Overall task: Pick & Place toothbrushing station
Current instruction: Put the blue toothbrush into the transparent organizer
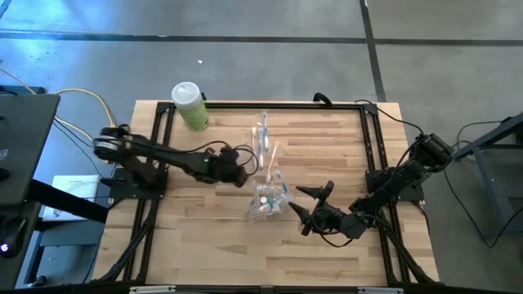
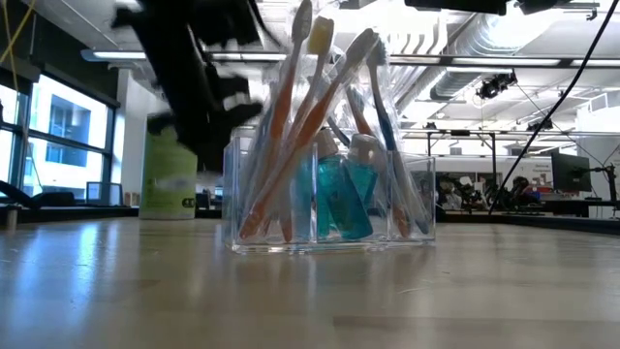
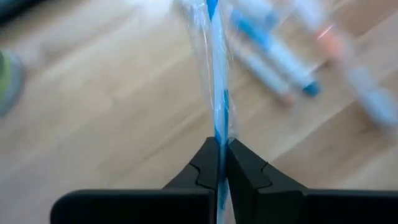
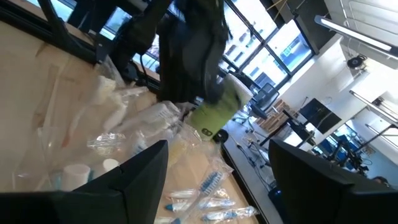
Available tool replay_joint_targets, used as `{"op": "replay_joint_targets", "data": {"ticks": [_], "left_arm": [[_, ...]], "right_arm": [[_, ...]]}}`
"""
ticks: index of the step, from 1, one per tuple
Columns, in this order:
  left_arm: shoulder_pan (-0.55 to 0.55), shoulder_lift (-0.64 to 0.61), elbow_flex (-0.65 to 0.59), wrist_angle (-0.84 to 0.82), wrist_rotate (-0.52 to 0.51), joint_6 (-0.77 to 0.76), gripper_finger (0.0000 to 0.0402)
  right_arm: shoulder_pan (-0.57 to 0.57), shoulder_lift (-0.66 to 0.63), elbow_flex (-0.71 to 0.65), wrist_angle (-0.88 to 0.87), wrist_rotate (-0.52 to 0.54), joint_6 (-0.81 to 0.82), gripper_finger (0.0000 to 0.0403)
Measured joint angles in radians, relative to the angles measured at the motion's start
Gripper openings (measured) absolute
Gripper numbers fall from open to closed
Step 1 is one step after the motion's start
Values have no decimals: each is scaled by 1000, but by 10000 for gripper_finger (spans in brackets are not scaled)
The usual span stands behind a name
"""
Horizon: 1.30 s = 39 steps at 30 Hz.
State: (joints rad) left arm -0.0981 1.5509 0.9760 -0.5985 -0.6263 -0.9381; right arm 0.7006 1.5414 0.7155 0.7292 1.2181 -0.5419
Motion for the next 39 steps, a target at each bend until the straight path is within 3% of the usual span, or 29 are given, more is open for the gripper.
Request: {"op": "replay_joint_targets", "data": {"ticks": [4, 10, 13, 17, 20, 25, 34, 39], "left_arm": [[-92, -140, 0, -6, -114, 23, 6], [-290, -305, 2, 16, -370, 95, 6], [-416, -341, 2, 102, -519, 247, 6], [-573, -333, 2, 354, -640, 579, 6], [-664, -288, 2, 612, -636, 947, 5], [-761, -173, 3, 957, -522, 1598, 5], [-711, 110, 3, 1116, -448, 2469, 5], [-661, 214, 3, 1210, -285, 2696, 5]], "right_arm": [[0, 0, 0, 2, 44, 0, 270], [1, 0, 0, 48, 64, -10, 270], [4, 0, 0, 90, 50, -31, 270], [20, 0, 0, 154, -24, -68, 270], [34, 0, 0, 204, -101, -71, 270], [57, -2, 0, 254, -219, -26, 270], [66, -62, 0, 119, -446, 228, 270], [39, -115, 0, -62, -618, 413, 270]]}}
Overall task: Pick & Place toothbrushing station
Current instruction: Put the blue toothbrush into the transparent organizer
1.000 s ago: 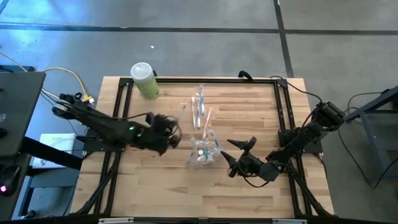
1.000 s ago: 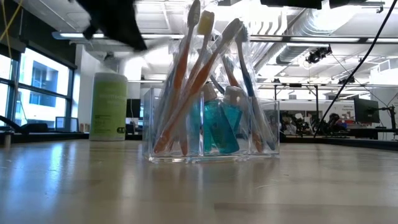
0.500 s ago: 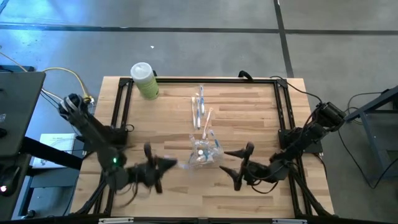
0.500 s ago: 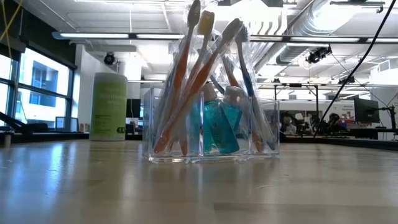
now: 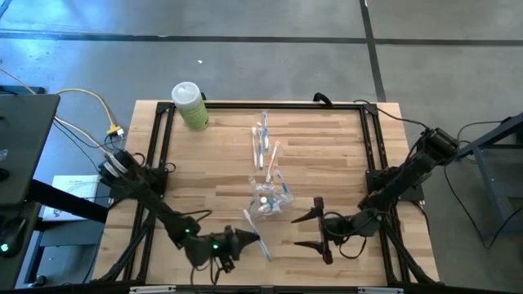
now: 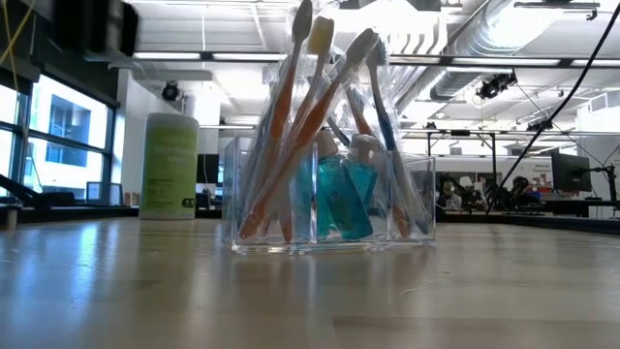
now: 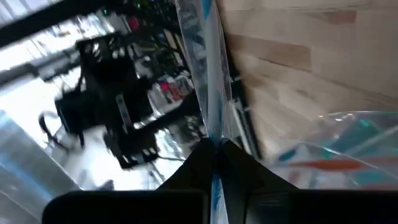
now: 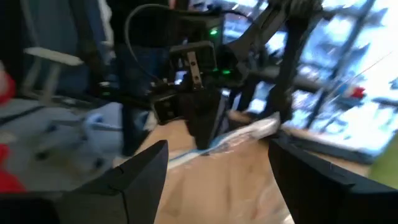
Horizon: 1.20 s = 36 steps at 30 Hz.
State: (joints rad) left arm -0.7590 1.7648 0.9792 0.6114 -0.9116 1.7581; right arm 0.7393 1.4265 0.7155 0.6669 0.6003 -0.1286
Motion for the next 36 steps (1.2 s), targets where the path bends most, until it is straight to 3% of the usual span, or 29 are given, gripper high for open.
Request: {"op": "replay_joint_targets", "data": {"ticks": [3, 8, 12, 17, 24, 36], "left_arm": [[7, 34, 9, 102, 67, 153, 5], [5, 58, 13, 266, 283, 320, 10], [29, 64, 12, 306, 380, 352, 12], [85, 64, 12, 304, 428, 321, 13], [123, 64, 16, 302, 433, 334, 12], [159, 64, 23, 300, 451, 313, 12]], "right_arm": [[-33, -17, 0, -55, -92, 116, 270], [-93, -19, 0, -84, -281, 237, 270], [-135, -19, 0, -74, -394, 297, 270], [-160, -19, 0, -47, -474, 320, 270], [-218, -13, 0, -26, -423, 408, 270], [-278, -11, 0, -20, -470, 524, 270]]}}
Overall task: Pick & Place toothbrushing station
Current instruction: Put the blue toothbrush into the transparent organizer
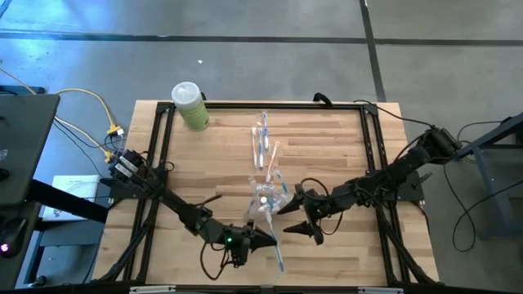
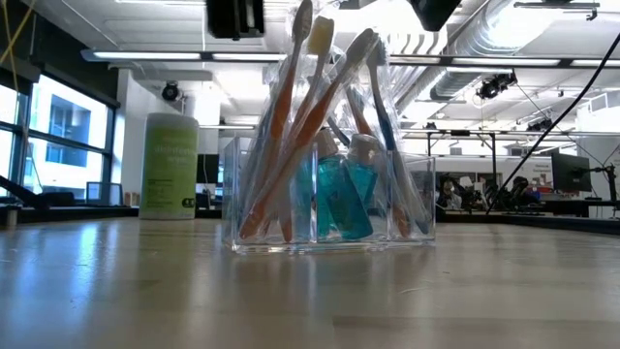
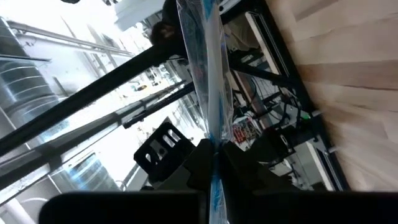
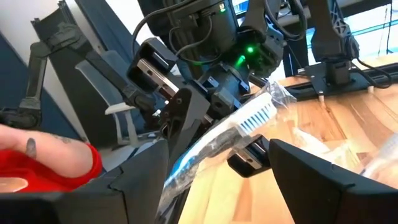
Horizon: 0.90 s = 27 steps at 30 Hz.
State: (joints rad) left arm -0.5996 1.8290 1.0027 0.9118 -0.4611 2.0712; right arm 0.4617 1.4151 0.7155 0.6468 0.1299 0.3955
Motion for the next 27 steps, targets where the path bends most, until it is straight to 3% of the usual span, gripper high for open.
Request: {"op": "replay_joint_targets", "data": {"ticks": [16, 27], "left_arm": [[87, 0, 41, -17, 111, -24, 12], [119, 0, 42, -35, 111, -52, 12]], "right_arm": [[-43, 11, 0, 15, -11, 27, 270], [-101, 64, 2, 76, -163, 75, 253]]}}
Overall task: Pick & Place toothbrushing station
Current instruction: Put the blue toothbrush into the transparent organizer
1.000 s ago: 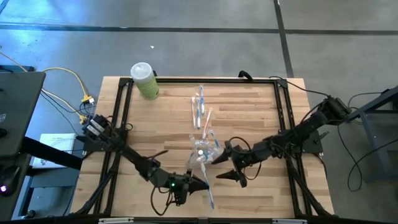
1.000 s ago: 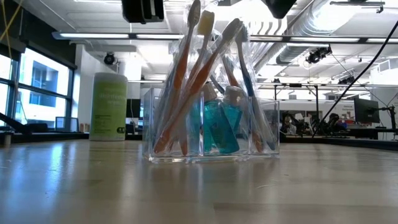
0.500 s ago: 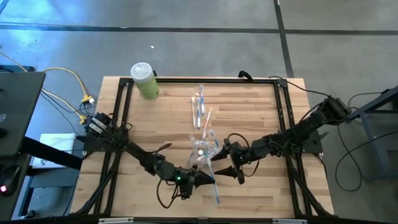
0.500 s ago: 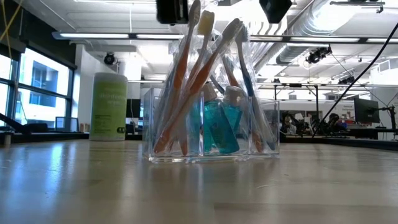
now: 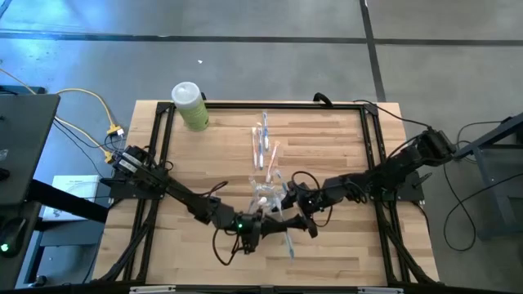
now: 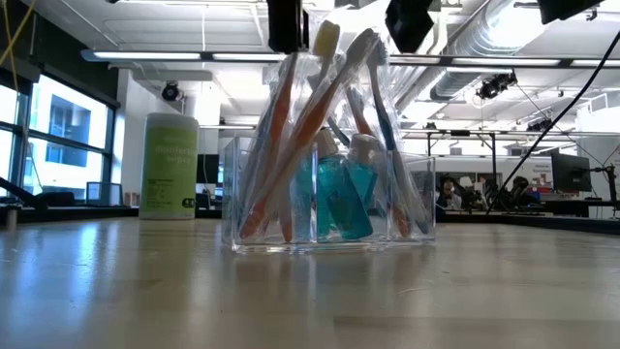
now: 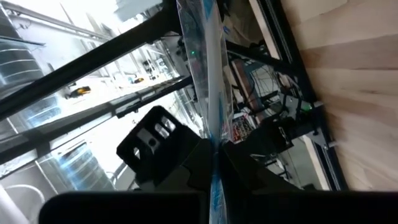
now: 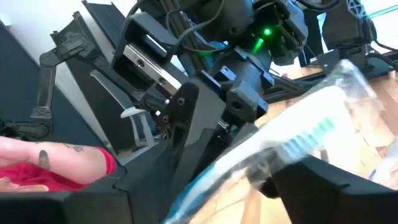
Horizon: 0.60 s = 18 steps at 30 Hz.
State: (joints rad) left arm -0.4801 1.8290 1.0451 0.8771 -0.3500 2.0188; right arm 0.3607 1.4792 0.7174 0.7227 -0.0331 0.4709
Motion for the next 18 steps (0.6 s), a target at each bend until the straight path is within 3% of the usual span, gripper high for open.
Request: {"op": "replay_joint_targets", "data": {"ticks": [5, 12, 14, 18], "left_arm": [[-9, 0, 0, -23, -3, 0, 12], [-10, 0, 0, -40, -6, -27, 17], [-13, 0, 0, -41, -7, -37, 23], [-23, 0, 0, -42, -12, -94, 45]], "right_arm": [[-2, 1, 0, 8, -10, -8, 180], [0, 1, 0, 19, -36, -38, 32], [0, 0, 0, 21, -43, -51, 17], [0, 0, 0, 22, -55, -72, 28]]}}
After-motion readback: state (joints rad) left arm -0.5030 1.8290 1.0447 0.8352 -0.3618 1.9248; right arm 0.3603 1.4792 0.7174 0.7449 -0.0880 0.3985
